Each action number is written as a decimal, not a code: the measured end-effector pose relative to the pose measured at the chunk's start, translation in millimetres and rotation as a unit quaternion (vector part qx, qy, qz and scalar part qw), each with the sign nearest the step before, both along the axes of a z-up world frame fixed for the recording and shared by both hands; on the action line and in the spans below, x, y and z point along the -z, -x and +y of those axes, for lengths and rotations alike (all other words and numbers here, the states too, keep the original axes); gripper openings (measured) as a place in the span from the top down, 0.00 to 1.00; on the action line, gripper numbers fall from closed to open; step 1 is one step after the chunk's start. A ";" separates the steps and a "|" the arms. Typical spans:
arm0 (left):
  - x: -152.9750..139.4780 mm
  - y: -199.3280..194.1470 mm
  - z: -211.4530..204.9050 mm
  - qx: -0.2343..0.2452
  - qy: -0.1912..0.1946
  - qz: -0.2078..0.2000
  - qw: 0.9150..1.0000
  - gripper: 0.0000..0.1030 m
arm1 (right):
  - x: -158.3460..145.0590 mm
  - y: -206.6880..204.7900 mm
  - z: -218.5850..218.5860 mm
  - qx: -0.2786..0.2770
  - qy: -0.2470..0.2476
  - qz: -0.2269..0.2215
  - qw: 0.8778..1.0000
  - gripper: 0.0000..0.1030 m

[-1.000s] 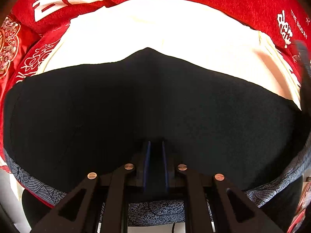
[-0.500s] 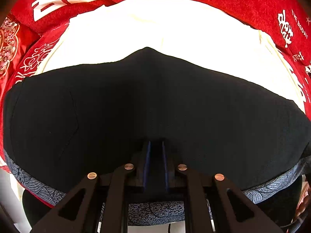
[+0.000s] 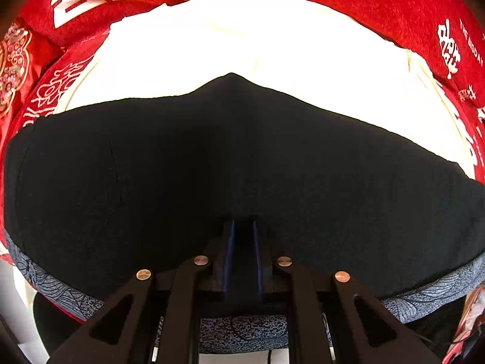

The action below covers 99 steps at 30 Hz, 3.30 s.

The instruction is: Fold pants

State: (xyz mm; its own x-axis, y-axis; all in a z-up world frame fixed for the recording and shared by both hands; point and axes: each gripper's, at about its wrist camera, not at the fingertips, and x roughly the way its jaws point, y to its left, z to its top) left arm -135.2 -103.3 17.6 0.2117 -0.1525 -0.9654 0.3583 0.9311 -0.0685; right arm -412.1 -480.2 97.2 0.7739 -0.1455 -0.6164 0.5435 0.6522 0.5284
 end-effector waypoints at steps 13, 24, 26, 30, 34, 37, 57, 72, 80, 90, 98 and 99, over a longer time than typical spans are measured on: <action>-0.6 0.6 -1.1 -0.013 0.005 -0.002 1.000 0.87 | 59.8 -5.0 -36.8 0.027 -0.012 0.043 0.999 0.88; -0.7 0.8 -5.8 -0.016 0.003 0.000 1.000 0.87 | 61.2 19.6 -42.8 0.088 -0.027 0.120 0.989 0.38; -1.3 0.2 -8.4 -0.017 -0.002 0.003 1.000 0.87 | 52.0 36.0 -43.8 0.124 -0.010 0.129 0.984 0.33; -5.4 6.4 -25.4 0.001 -0.002 0.007 1.000 0.87 | 9.6 51.1 -28.3 0.162 0.057 0.111 0.979 0.33; -14.2 31.5 -60.3 0.066 0.013 -0.006 0.998 0.87 | -30.4 -0.6 19.8 0.031 0.117 0.071 0.990 0.22; -14.5 48.0 -80.1 0.111 0.028 -0.004 0.993 0.87 | -28.4 -55.5 64.0 -0.109 0.120 0.076 0.984 0.22; 0.8 28.9 -55.7 0.066 0.009 0.002 0.998 0.87 | 16.4 -50.1 27.2 -0.126 0.063 0.127 0.982 0.21; -8.7 77.5 -147.2 0.191 0.018 0.002 0.981 0.87 | 50.4 60.8 -14.7 -0.055 -0.148 0.050 0.986 0.21; -4.8 76.6 -146.0 0.184 0.014 0.002 0.983 0.87 | 96.3 114.8 -49.2 0.048 -0.184 0.034 0.981 0.22; -1.4 77.0 -156.8 0.184 0.009 0.000 0.983 0.87 | 100.6 87.0 -64.8 0.041 -0.181 -0.013 0.983 0.80; -1.7 78.1 -152.1 0.187 0.009 -0.003 0.982 0.87 | 44.4 85.4 -75.7 0.074 -0.020 0.091 0.993 1.00; -1.7 77.8 -151.9 0.186 0.009 -0.002 0.982 0.87 | 42.7 78.8 -74.0 0.047 -0.021 0.098 0.994 1.00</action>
State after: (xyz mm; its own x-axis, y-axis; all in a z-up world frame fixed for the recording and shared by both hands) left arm -213.0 -255.3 19.3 0.1416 -0.2376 -0.9610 0.6741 0.7340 -0.0822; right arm -490.8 -554.2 54.5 0.6233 -0.1823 -0.7605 0.6955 0.5739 0.4324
